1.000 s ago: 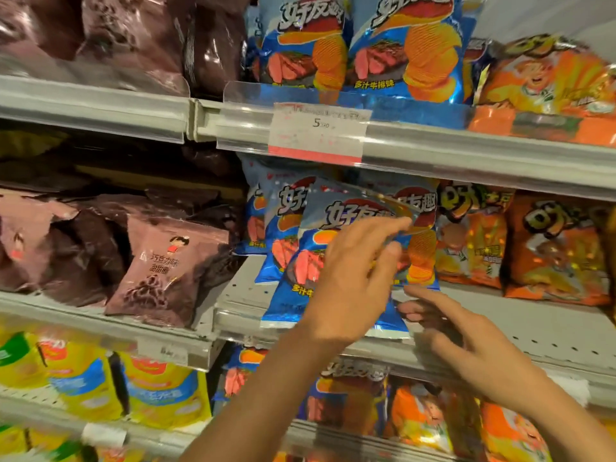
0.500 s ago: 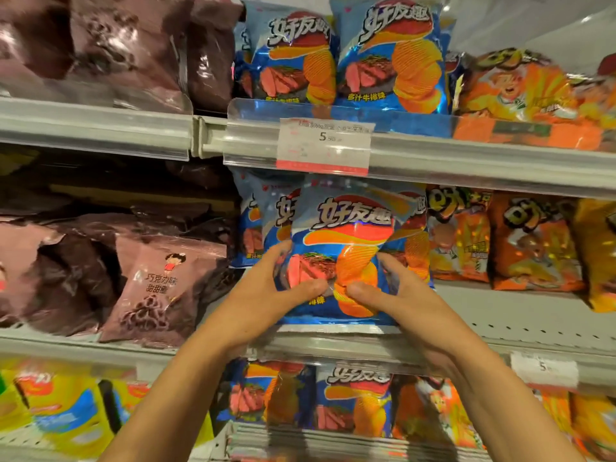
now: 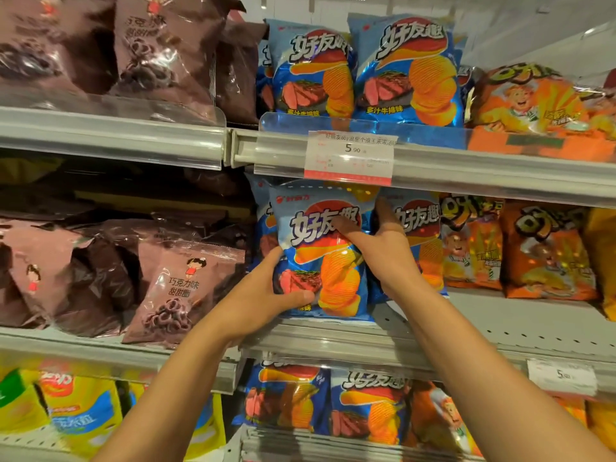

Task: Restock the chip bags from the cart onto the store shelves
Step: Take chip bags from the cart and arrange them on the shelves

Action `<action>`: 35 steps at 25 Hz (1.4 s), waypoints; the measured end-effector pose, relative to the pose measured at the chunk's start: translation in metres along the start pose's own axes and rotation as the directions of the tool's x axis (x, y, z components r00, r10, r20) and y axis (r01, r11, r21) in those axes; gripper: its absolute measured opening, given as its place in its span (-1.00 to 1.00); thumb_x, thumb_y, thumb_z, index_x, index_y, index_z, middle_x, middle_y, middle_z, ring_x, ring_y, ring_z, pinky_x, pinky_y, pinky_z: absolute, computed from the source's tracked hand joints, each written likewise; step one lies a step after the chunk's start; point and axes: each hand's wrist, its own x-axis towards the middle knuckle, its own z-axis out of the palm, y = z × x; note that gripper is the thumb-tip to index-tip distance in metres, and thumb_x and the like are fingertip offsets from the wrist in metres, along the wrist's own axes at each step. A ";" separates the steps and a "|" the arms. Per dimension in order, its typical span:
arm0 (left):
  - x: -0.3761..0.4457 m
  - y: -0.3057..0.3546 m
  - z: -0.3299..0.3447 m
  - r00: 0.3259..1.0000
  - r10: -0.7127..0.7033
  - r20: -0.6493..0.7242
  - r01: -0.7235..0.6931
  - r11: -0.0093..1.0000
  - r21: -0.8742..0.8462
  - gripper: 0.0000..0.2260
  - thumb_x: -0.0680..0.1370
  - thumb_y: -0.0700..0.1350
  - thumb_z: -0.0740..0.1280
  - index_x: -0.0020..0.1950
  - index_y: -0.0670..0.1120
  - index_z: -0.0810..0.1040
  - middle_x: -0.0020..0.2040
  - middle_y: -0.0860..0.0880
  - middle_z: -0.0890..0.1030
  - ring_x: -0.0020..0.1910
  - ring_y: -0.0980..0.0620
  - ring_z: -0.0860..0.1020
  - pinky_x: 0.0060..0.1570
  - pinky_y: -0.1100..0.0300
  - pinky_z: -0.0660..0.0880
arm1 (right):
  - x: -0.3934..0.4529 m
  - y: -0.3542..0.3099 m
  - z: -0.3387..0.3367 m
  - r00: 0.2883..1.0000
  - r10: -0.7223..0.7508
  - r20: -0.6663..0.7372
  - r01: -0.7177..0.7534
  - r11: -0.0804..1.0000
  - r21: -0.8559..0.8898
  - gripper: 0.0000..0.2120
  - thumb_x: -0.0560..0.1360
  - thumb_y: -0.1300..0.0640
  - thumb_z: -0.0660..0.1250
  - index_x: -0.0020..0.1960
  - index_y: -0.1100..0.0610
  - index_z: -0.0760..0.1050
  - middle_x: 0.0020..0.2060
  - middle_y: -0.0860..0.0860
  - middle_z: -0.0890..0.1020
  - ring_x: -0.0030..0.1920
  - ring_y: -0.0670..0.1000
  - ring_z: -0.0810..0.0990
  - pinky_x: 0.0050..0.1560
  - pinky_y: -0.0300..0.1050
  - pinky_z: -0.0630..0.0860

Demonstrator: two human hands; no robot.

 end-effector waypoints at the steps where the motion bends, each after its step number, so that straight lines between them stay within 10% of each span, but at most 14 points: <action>1: 0.000 -0.001 0.000 1.000 0.000 -0.008 0.000 1.000 -0.020 -0.34 0.43 -0.01 0.53 0.47 0.10 0.34 0.22 0.16 0.66 0.17 0.15 0.65 0.28 0.10 0.52 | 0.003 -0.001 0.003 1.000 -0.007 -0.011 0.007 1.000 -0.020 -0.20 0.46 -0.10 0.52 0.58 0.04 0.25 0.53 0.02 0.37 0.50 0.06 0.35 0.44 -0.01 0.37; 9: 0.005 0.002 0.001 0.989 -0.084 -0.119 0.060 0.979 -0.193 -0.38 0.39 0.33 0.47 0.38 0.35 0.32 0.12 0.25 0.67 0.10 0.24 0.65 0.02 0.34 0.58 | -0.007 0.015 -0.003 0.979 0.108 0.175 -0.122 0.990 0.066 -0.64 0.34 -0.14 0.61 0.09 -0.17 0.63 0.04 -0.17 0.74 0.07 -0.13 0.70 0.29 0.11 0.57; 14: 0.013 -0.002 0.007 0.963 -0.070 -0.261 0.026 0.985 -0.168 -0.63 0.49 0.22 0.40 0.24 0.12 0.56 0.12 0.06 0.71 0.09 0.07 0.68 0.16 0.02 0.59 | -0.024 0.032 -0.006 0.947 0.093 0.308 -0.117 0.991 0.061 -0.12 0.24 -0.23 0.64 0.42 -0.22 0.26 0.21 -0.28 0.63 0.26 -0.19 0.60 0.32 -0.01 0.54; 18: 0.015 -0.006 0.011 0.936 -0.076 -0.344 0.039 0.993 -0.115 -0.57 0.47 0.36 0.36 0.17 0.11 0.56 0.07 0.02 0.71 0.06 0.00 0.69 0.16 -0.14 0.59 | -0.036 0.045 -0.010 0.953 0.086 0.292 -0.084 0.996 -0.018 -0.39 0.41 -0.06 0.58 0.29 -0.31 0.29 -0.01 -0.56 0.58 0.04 -0.56 0.50 -0.03 -0.55 0.48; 23: 0.034 0.012 0.007 0.919 -0.056 -0.391 0.020 0.995 -0.096 -0.48 0.40 0.43 0.36 0.25 0.20 0.47 0.18 0.13 0.64 0.16 0.09 0.62 0.19 0.06 0.55 | -0.041 0.043 -0.007 0.932 0.075 0.354 -0.058 0.997 -0.058 -0.19 0.41 -0.09 0.57 0.52 -0.10 0.21 0.29 -0.24 0.58 0.26 -0.23 0.57 0.29 -0.16 0.50; 28: 0.044 0.005 0.013 0.859 -0.035 -0.510 0.006 0.998 -0.057 -0.51 0.51 0.24 0.40 0.35 0.04 0.46 0.18 0.08 0.64 0.16 0.06 0.62 0.22 -0.05 0.56 | -0.045 0.038 -0.009 0.936 0.052 0.349 -0.022 0.996 -0.090 -0.20 0.39 -0.11 0.58 0.39 -0.38 0.11 0.19 -0.66 0.39 0.19 -0.57 0.40 0.16 -0.50 0.41; 31: 0.044 0.005 0.017 0.849 -0.019 -0.528 -0.010 0.999 -0.051 -0.43 0.53 0.23 0.39 0.44 -0.01 0.37 0.21 0.07 0.60 0.22 0.05 0.58 0.24 -0.01 0.54 | -0.046 0.040 -0.009 0.950 0.023 0.313 0.005 0.996 -0.088 -0.11 0.39 -0.11 0.59 0.51 -0.24 0.09 0.40 -0.42 0.40 0.37 -0.33 0.43 0.38 -0.19 0.44; 35: 0.023 0.005 0.033 0.656 0.496 -0.569 -0.117 0.812 0.572 -0.34 0.60 0.20 0.31 0.59 -0.07 0.19 0.43 -0.15 0.33 0.43 -0.08 0.30 0.37 0.08 0.27 | -0.051 0.041 -0.003 0.974 -0.046 0.221 0.072 0.991 -0.111 -0.11 0.42 -0.07 0.57 0.56 -0.15 0.09 0.35 -0.27 0.53 0.30 -0.21 0.55 0.30 -0.11 0.54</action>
